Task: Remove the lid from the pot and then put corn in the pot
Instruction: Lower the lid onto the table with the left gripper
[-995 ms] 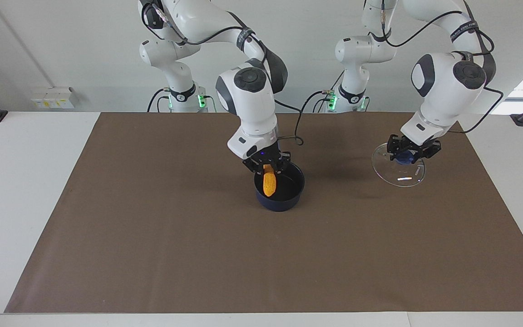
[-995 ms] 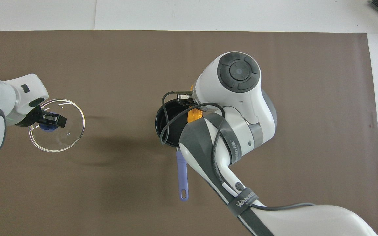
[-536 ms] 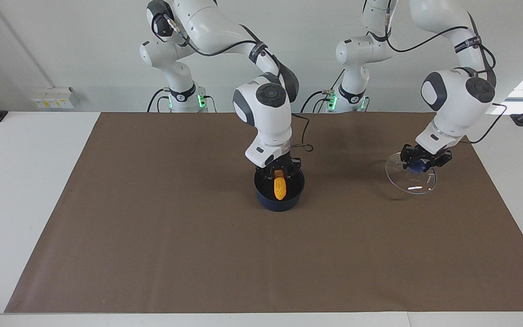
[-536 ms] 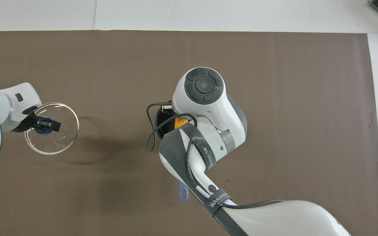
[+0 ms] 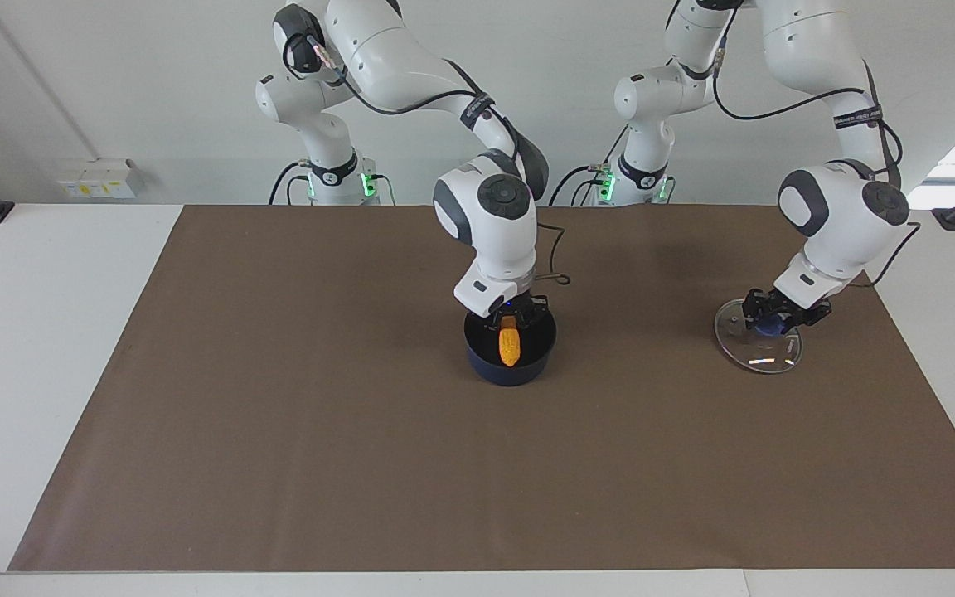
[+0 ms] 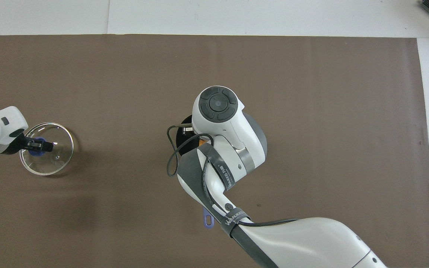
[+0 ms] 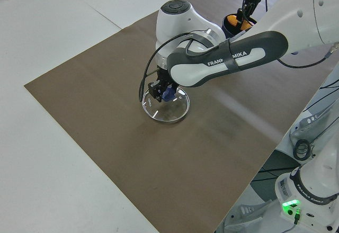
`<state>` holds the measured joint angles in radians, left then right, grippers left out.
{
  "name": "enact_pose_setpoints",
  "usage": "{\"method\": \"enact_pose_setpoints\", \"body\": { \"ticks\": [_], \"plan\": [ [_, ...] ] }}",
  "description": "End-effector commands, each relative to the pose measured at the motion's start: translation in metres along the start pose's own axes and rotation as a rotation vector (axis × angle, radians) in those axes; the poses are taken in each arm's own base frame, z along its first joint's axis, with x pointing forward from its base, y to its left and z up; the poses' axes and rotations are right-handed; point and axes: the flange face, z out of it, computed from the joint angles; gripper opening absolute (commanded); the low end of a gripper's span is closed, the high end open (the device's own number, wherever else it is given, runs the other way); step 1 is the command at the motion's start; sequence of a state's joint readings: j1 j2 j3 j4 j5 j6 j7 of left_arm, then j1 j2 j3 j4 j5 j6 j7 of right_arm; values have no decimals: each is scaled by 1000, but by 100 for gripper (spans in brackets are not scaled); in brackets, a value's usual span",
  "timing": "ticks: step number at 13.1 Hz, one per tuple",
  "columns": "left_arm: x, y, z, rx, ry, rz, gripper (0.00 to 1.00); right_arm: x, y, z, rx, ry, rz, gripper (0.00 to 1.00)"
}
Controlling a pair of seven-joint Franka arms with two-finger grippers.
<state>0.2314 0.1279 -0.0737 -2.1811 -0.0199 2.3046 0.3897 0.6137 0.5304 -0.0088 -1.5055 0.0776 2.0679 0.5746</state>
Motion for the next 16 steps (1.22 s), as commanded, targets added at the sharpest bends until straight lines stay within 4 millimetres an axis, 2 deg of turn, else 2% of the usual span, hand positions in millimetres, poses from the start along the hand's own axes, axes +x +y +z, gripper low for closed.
{"method": "enact_pose_setpoints", "body": {
  "ticks": [1, 2, 5, 7, 9, 11, 12, 13, 15, 16],
  "plan": [
    [-7, -2, 2, 6, 37, -4, 1, -3, -3, 16, 1, 30, -6, 0],
    [-5, -2, 2, 4, 37, -5, 99, -2, -1, 18, 2, 31, -3, 0],
    [-3, -6, -2, -18, 44, -26, 100, -3, -2, 20, 2, 26, -3, 0],
    [3, -7, -13, -20, 43, -24, 100, -5, -2, 23, 9, 30, 0, 0],
    [16, -3, -34, -23, 42, -21, 100, -5, 0, 27, 12, 29, 7, 10],
    [25, -1, -55, -29, 35, -48, 100, -6, 1, 28, 13, 28, 9, 17],
    [29, 2, -65, -36, 22, -77, 100, -6, 1, 28, 13, 30, 7, 35],
    [32, 5, -75, -38, 19, -80, 100, -4, 1, 26, 10, 35, 2, 60],
    [39, 20, -103, -35, 24, -100, 100, -2, 1, 23, 9, 43, 1, 81],
    [40, 26, -124, -30, 14, -131, 100, -2, 0, 21, 10, 48, -1, 100]
  ]
}}
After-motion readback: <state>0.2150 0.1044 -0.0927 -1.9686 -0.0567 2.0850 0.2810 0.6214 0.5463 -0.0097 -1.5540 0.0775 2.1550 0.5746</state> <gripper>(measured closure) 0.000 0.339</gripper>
